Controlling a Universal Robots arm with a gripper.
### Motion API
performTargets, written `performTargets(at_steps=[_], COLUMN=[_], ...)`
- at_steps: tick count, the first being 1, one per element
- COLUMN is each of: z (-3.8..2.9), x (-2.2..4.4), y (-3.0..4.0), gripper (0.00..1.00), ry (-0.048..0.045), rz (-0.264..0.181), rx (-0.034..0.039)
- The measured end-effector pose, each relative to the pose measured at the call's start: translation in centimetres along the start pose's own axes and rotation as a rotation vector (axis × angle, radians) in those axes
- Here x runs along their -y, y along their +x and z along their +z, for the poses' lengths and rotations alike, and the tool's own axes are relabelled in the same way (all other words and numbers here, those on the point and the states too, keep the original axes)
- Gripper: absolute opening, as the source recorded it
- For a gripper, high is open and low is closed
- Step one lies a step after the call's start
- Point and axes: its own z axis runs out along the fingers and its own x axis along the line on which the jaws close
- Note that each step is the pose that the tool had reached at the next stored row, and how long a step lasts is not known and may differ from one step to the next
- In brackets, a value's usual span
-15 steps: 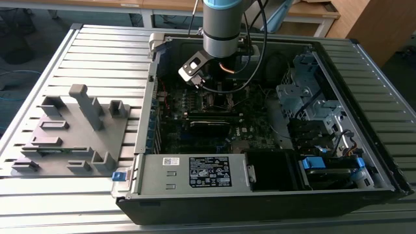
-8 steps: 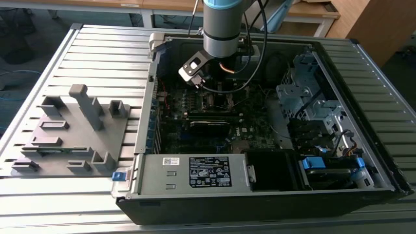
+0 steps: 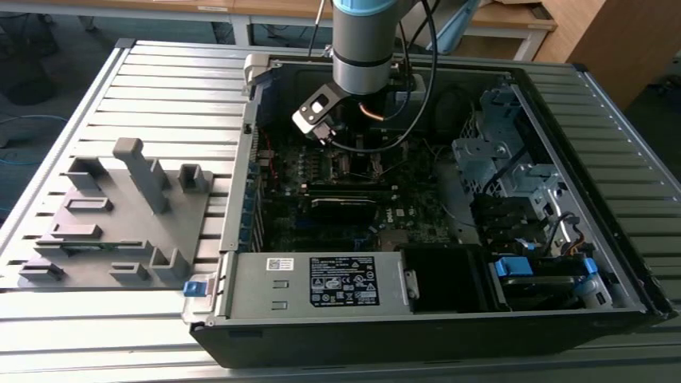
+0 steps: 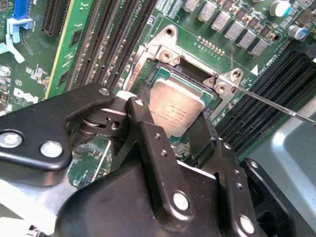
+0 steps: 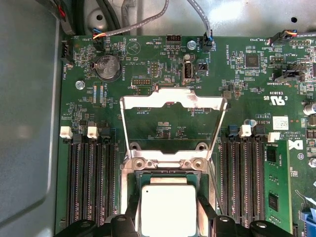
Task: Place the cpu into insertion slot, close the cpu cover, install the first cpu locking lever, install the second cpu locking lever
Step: 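Place the cpu into insertion slot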
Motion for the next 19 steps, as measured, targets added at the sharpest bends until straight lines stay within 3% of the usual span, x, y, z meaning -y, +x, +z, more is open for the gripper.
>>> performTargets(at_steps=[8,9,13,19], z=[0.06,0.05,-0.02,-0.93], x=[-0.01,-0.01,0.00,-0.06], y=[0.02,0.01,0.00,0.01], gripper=[0.55,0.61,0.61,0.61], ry=[-0.0007,-0.0005,0.0000,-0.0002], rz=[0.000,0.000,0.000,0.000], rx=[-0.0011,-0.0008,0.0000,-0.0002])
